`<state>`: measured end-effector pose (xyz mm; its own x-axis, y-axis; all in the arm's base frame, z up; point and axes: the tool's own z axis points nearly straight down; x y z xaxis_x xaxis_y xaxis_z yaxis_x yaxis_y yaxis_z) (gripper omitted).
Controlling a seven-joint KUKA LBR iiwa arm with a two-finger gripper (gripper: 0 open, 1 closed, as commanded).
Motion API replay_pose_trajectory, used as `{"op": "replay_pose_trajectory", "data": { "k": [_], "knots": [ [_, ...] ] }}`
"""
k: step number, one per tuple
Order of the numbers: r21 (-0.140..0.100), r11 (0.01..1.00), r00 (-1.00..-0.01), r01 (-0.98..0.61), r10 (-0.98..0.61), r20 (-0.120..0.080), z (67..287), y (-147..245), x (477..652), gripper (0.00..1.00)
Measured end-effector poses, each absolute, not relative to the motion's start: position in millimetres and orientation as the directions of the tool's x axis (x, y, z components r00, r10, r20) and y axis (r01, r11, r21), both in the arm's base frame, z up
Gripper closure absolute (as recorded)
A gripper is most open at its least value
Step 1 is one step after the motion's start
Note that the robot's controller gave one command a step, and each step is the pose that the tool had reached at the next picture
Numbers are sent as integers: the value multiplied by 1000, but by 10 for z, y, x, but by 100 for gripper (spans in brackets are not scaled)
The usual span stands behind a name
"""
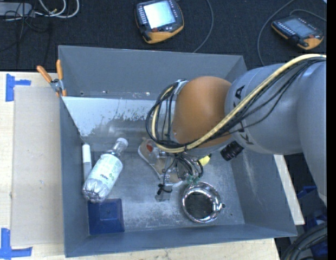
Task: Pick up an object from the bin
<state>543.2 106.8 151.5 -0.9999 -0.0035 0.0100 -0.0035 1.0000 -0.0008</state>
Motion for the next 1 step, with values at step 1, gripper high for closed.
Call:
{"op": "replay_pose_trajectory", "data": {
  "k": [1],
  "knots": [
    [-4, 981, -981, 195, 195, 8, 1659, 330, 5795, 0]
  ]
}}
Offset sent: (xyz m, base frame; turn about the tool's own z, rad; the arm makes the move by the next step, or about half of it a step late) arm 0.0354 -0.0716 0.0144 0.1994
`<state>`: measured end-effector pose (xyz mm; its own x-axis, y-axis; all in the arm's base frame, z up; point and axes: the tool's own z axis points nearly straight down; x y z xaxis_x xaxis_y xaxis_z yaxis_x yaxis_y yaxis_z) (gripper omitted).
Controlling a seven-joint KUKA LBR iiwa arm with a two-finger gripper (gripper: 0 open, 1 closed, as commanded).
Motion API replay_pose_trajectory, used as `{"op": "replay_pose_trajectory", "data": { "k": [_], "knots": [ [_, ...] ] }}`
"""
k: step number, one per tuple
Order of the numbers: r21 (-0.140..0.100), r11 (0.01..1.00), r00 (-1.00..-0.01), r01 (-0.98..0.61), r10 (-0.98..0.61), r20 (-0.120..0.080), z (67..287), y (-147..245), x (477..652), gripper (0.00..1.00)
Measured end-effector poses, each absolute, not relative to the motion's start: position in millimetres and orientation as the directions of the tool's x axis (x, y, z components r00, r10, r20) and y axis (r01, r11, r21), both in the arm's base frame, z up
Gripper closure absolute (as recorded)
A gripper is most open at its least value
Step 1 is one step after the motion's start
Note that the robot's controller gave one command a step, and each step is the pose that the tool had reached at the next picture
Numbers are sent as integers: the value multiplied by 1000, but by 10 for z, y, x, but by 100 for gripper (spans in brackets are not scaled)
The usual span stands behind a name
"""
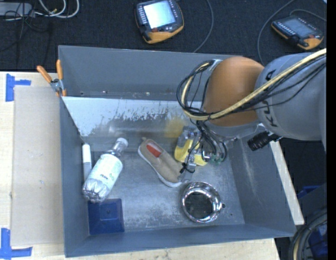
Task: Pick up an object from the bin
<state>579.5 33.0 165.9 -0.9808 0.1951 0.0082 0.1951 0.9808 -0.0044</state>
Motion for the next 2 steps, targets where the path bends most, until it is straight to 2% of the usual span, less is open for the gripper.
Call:
{"op": "replay_pose_trajectory", "data": {
  "k": [1, 2],
  "knots": [
    [-2, 980, -980, -200, -200, 12, 1441, -651, 5687, 0],
    [-6, 1000, -1000, -1, -1, 9, 1157, -508, 6104, 0]
  ]
}}
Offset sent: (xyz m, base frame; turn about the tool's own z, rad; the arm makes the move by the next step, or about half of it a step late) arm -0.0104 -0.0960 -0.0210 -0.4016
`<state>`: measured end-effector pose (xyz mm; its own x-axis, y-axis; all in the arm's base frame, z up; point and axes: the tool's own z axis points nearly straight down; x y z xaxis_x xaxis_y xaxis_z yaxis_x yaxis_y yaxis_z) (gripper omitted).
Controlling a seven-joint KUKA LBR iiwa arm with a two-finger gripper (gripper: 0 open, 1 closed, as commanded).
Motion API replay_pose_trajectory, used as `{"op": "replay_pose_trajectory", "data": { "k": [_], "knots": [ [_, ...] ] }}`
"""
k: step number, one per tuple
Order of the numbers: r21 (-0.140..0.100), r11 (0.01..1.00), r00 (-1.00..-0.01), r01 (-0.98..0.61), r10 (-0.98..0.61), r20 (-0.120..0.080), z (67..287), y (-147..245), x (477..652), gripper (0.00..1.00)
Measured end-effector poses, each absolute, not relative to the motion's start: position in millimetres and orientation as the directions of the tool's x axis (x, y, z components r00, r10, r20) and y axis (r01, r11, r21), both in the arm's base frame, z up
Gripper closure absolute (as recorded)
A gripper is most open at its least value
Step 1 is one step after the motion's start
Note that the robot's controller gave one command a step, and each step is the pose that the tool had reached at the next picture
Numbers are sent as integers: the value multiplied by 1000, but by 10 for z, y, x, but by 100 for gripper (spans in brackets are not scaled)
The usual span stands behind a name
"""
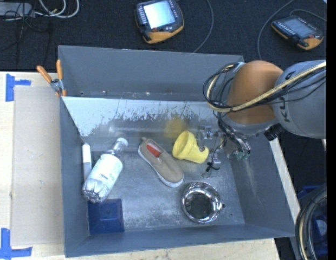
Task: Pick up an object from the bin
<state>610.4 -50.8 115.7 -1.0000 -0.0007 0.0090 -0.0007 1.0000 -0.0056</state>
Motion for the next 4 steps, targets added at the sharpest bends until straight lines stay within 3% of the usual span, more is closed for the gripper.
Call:
{"op": "replay_pose_trajectory", "data": {
  "k": [2, 3, 4],
  "knots": [
    [-5, 1000, -1000, 2, 2, 9, 1158, -511, 6103, 0],
    [-4, 960, -960, -281, -281, 6, 1667, -728, 5966, 0],
    [-6, 985, -985, 174, 174, 7, 688, -830, 5760, 0]
  ]
}}
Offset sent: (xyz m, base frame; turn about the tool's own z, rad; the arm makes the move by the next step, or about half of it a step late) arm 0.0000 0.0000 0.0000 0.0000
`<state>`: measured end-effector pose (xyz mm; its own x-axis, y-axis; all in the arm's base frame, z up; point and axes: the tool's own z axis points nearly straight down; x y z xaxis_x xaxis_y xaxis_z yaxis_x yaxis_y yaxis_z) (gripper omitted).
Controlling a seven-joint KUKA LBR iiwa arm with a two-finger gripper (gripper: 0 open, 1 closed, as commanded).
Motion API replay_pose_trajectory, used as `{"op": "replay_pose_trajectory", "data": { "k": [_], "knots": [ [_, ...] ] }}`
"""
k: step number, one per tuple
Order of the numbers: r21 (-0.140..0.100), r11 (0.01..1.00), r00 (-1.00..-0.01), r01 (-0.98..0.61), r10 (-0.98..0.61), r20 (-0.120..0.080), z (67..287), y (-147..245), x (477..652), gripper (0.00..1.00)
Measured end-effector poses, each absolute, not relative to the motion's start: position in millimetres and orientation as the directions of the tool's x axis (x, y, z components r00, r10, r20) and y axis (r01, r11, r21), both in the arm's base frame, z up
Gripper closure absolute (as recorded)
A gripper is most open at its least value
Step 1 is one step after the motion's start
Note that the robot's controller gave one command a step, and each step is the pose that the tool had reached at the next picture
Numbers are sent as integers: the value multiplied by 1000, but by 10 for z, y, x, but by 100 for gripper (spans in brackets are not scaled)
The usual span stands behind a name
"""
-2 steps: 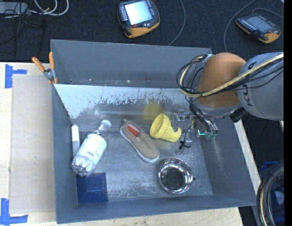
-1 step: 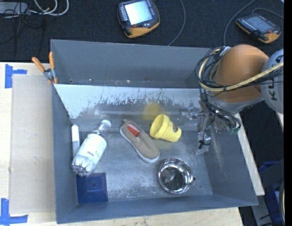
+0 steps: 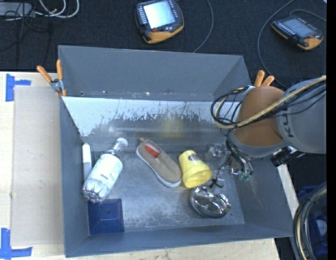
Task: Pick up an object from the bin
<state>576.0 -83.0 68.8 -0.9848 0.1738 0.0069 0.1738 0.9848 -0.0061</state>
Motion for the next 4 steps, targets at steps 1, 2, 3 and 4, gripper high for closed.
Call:
{"op": "replay_pose_trajectory", "data": {
  "k": [1, 2, 3, 4],
  "knots": [
    [-3, 960, -960, -279, -279, 6, 1073, -697, 5924, 0],
    [-6, 996, -996, -84, -84, 2, 815, -404, 6123, 0],
    [-5, 997, -997, -82, -82, -2, 816, -402, 6127, 100],
    [-7, 990, -990, -138, -138, -11, 2238, -222, 6062, 100]
  ]
}}
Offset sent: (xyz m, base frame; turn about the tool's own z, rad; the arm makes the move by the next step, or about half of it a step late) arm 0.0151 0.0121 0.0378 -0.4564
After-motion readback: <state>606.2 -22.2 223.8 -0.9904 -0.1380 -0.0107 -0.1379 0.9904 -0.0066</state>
